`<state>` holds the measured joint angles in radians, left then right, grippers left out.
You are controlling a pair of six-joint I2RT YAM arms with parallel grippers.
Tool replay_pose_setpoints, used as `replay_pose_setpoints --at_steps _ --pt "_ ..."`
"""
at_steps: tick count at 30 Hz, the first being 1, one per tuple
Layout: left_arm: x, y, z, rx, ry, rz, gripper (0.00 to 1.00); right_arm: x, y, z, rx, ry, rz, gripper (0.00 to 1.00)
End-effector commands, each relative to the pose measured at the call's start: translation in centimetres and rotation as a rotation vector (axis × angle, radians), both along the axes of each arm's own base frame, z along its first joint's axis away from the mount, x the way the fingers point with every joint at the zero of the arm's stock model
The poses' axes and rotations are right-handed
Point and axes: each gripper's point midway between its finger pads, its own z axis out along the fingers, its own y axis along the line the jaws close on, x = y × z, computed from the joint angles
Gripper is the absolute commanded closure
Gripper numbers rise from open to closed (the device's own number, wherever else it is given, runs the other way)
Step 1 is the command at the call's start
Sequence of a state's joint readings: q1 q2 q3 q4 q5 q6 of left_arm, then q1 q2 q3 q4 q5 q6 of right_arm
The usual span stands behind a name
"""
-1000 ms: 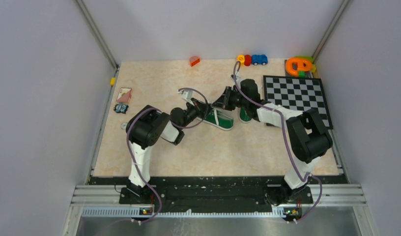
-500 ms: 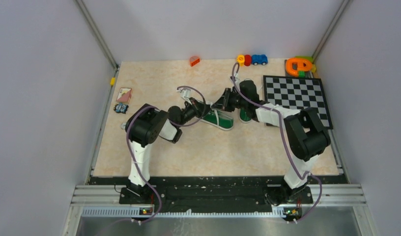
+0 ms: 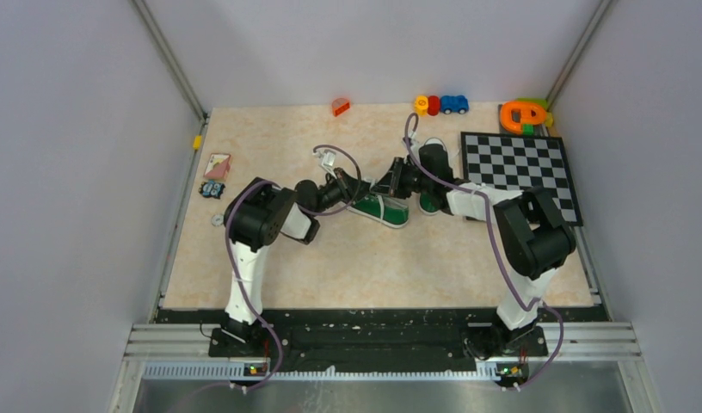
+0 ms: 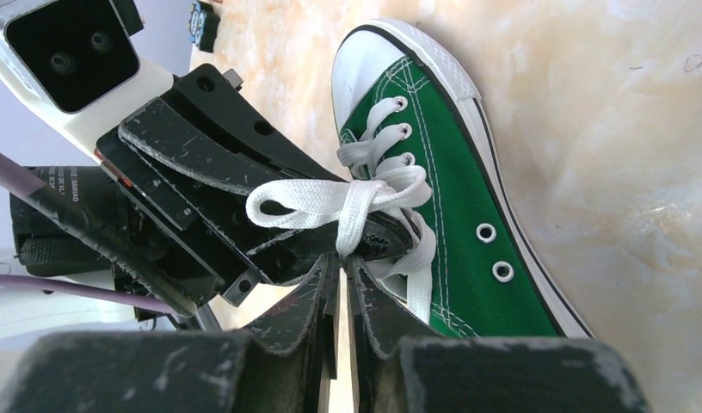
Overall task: Tie the shoes
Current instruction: Cross the shoelace with the shoelace.
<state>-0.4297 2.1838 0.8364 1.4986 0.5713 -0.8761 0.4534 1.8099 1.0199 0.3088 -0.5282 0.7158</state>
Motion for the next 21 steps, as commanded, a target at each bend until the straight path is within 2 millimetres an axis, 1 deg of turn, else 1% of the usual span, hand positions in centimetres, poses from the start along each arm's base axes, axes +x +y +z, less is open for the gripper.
replay_pose_setpoints --at_steps 1,5,9,12,21 --pt "-0.6 -1.1 3.6 -0.092 -0.092 -0.096 1.00 0.0 -0.1 0.5 -0.010 -0.042 0.011 0.89" --pt "-0.7 -1.3 3.3 -0.104 -0.062 -0.123 1.00 0.2 -0.4 0.5 -0.034 -0.055 0.002 0.84" --pt "-0.6 -1.3 3.2 -0.111 -0.043 -0.126 1.00 0.4 -0.4 1.2 -0.035 -0.069 0.003 0.75" --pt "-0.4 -1.3 3.0 -0.126 -0.014 -0.134 1.00 0.6 -0.5 1.6 -0.049 -0.078 0.003 0.73" --pt "-0.2 -1.2 2.8 -0.122 -0.011 -0.131 1.00 1.0 -1.3 2.6 -0.106 -0.121 -0.013 0.69"
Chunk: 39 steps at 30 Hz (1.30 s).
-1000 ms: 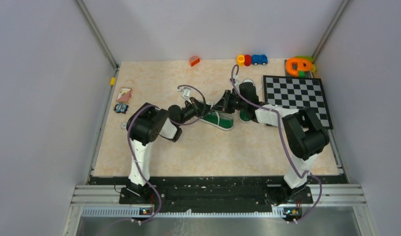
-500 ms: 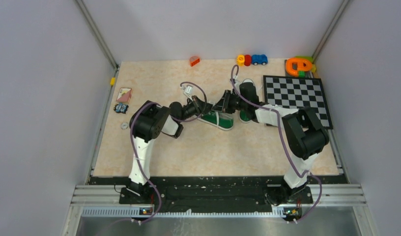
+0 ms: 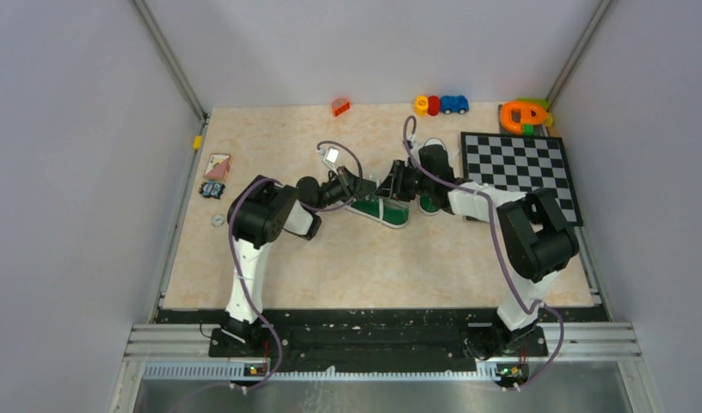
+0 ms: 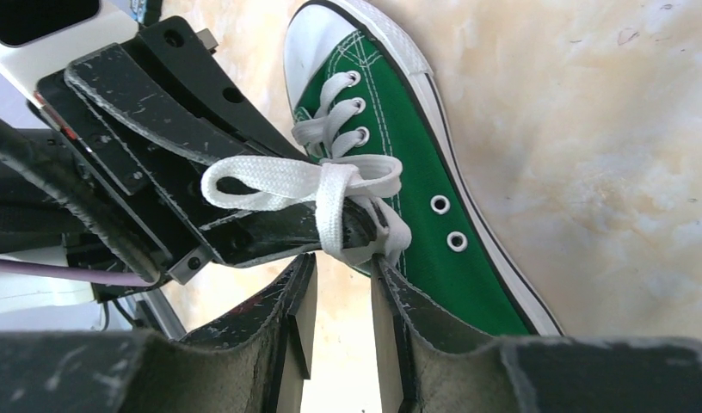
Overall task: Tie the shoes
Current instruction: Cross the shoelace with the shoelace.
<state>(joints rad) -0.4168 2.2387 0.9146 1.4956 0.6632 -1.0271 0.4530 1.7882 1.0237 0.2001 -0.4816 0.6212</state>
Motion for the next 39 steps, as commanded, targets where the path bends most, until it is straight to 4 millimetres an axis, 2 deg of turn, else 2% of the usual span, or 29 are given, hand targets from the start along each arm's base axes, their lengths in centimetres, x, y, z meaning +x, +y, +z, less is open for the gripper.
replay_pose_setpoints --at_steps 1,13,16,19,23,26,29,32,39 --pt "-0.2 -0.3 2.7 -0.058 -0.113 -0.026 1.00 1.4 0.0 3.9 -0.005 -0.116 -0.003 0.69" --pt "-0.1 -0.3 2.1 -0.037 -0.095 -0.026 1.00 1.9 -0.1 5.6 -0.032 -0.164 0.015 0.65" --pt "0.0 -0.3 2.0 -0.034 -0.092 -0.023 1.00 2.2 -0.5 6.1 -0.045 -0.182 0.003 0.58" --pt "0.0 -0.3 1.8 -0.031 -0.085 -0.022 1.00 2.2 -0.8 6.7 -0.045 -0.198 0.001 0.44" --pt "0.0 -0.3 1.7 -0.026 -0.084 -0.021 1.00 2.5 -1.2 7.6 -0.042 -0.221 -0.009 0.43" --pt "0.0 -0.3 1.8 -0.026 -0.085 -0.021 1.00 3.0 -2.1 7.9 -0.040 -0.230 -0.035 0.47" --pt "0.0 -0.2 1.9 -0.027 -0.086 -0.019 1.00 3.8 -3.5 7.7 -0.044 -0.227 -0.066 0.63" --pt "0.0 -0.2 1.9 -0.028 -0.085 -0.019 1.00 4.0 -4.0 7.4 -0.012 -0.240 -0.055 0.70" --pt "0.2 0.1 2.2 -0.040 -0.085 -0.018 1.00 3.8 -3.1 6.2 0.097 -0.253 0.050 0.82"
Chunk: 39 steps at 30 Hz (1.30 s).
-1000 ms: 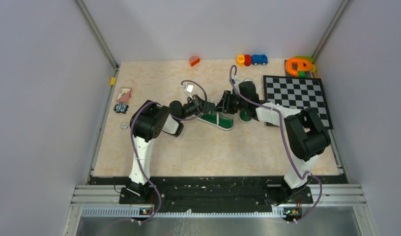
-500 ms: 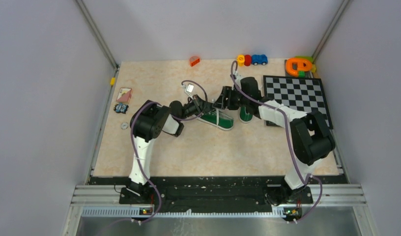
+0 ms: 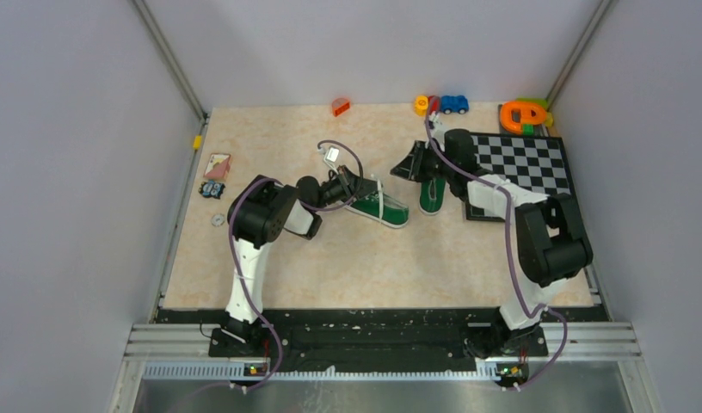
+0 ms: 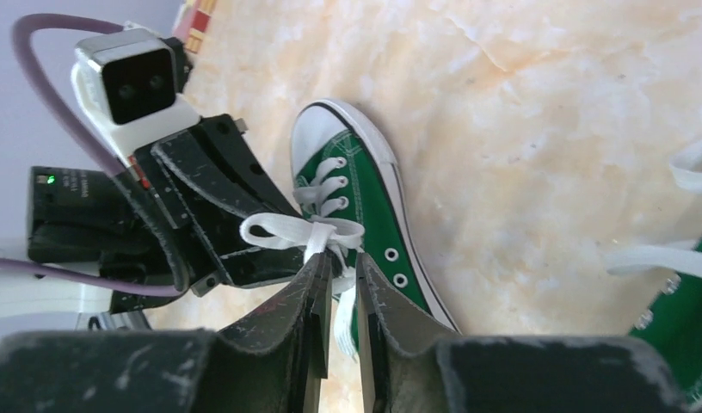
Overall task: Tie the shoes
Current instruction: Cross the shoelace with the shoelace.
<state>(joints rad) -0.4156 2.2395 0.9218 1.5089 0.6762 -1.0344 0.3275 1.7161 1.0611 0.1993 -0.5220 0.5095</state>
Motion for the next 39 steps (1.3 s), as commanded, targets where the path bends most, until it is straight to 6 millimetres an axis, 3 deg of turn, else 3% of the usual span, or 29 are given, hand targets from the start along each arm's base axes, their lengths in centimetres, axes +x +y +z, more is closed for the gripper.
replay_pose_setpoints --at_steps 1,8,22,39 --pt "0.2 0.3 1.8 -0.035 -0.073 -0.005 1.00 -0.2 1.5 1.4 0.089 -0.084 0.119 0.82" --pt "0.2 0.6 2.3 -0.044 -0.079 -0.010 1.00 0.2 0.3 -0.8 -0.011 -0.206 0.127 0.81" --pt "0.3 0.8 2.4 -0.048 -0.072 -0.011 1.00 -0.3 1.7 -2.8 -0.023 -0.247 0.220 0.80" --pt "0.4 0.6 2.4 -0.055 -0.064 -0.017 1.00 -1.5 4.2 -3.1 -0.043 -0.269 0.310 0.79"
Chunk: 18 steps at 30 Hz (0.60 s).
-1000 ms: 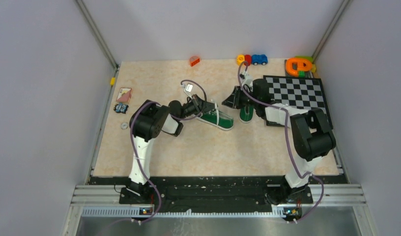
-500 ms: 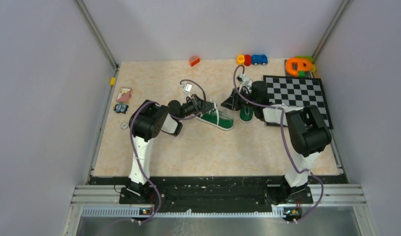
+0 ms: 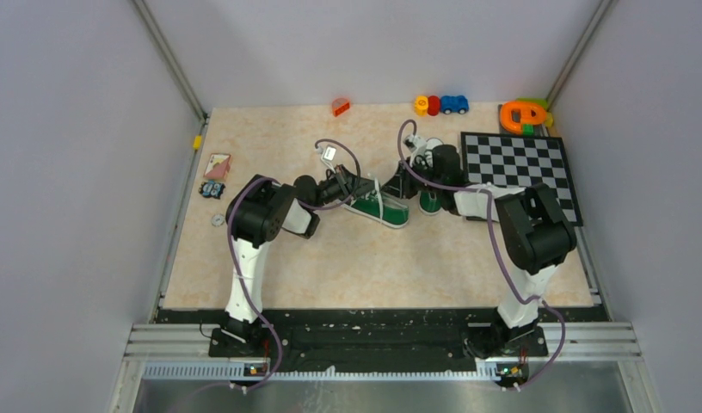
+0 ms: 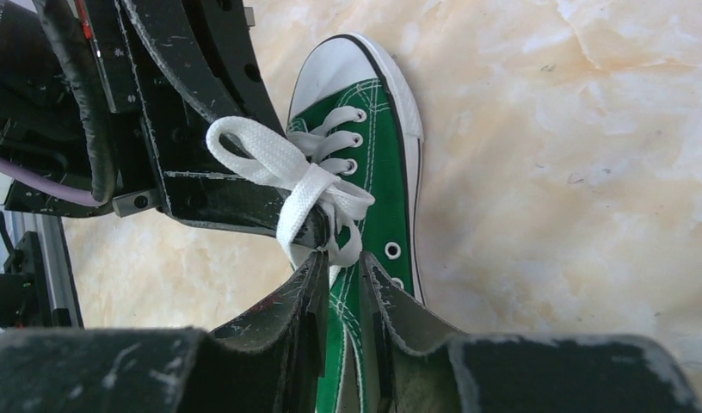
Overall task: Tie the shoes
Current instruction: Cross the shoelace with the shoelace.
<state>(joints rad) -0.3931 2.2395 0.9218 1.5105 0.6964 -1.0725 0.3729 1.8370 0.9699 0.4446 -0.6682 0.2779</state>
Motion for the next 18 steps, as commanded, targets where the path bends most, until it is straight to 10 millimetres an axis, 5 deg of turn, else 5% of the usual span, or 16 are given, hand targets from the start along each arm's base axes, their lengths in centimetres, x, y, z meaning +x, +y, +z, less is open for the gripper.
replay_pose_setpoints --at_steps 1,18 --pt "0.1 -0.1 2.2 -0.042 -0.093 -0.014 1.00 0.4 1.4 1.4 0.012 -0.076 0.056 0.79" --pt "-0.1 -0.5 2.1 -0.053 -0.074 -0.032 1.00 0.8 2.7 2.4 0.013 -0.124 0.089 0.76"
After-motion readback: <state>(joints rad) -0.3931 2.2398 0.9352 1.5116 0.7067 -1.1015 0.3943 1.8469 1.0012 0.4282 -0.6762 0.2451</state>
